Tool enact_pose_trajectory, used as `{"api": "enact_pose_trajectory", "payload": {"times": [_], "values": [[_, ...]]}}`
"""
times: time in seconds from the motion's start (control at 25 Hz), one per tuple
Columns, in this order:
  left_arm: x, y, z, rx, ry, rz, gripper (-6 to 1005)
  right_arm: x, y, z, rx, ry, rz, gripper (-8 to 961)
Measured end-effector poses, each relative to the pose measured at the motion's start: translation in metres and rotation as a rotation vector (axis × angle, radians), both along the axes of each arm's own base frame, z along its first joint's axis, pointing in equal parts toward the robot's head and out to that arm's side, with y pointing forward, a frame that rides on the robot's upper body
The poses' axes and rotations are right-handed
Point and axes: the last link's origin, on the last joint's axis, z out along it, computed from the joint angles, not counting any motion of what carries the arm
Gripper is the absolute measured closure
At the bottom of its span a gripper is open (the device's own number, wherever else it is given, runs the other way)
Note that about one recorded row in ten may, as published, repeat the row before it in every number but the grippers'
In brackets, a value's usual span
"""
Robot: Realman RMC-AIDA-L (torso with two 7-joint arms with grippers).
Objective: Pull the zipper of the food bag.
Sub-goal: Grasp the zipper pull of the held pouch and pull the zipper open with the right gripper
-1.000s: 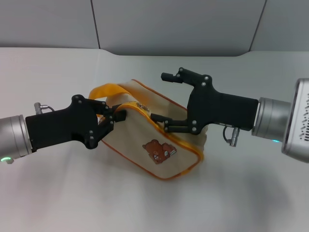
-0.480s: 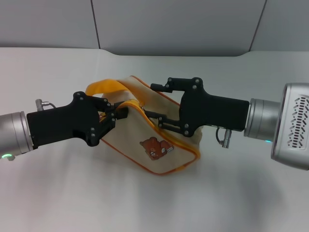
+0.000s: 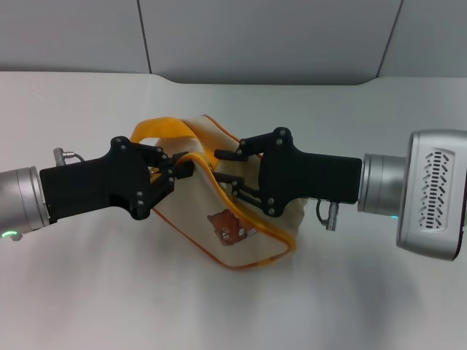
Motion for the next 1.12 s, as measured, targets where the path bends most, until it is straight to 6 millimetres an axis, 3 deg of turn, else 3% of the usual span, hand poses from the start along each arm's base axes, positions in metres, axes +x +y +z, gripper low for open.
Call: {"api": "enact_pose_trajectory", "payload": {"times": [0.28, 0.48, 1.12], "values": [[0.0012, 0.0016, 0.0015, 0.008, 0.003, -0.007, 942, -0.0005, -0.0001, -0.0006, -0.003, -0.002, 0.002, 676], [0.0021, 0.001, 0.0004, 0.005, 0.0, -0.009, 942, -0.0013, -0.0004, -0.0009, -0.002, -0.001, 0.009, 671], [0.0001, -0.0037, 0.0002, 0.002, -0.016, -0.006, 941, -0.0029, -0.0051, -0.0072, 0.01, 0.007, 0.034, 842]]}}
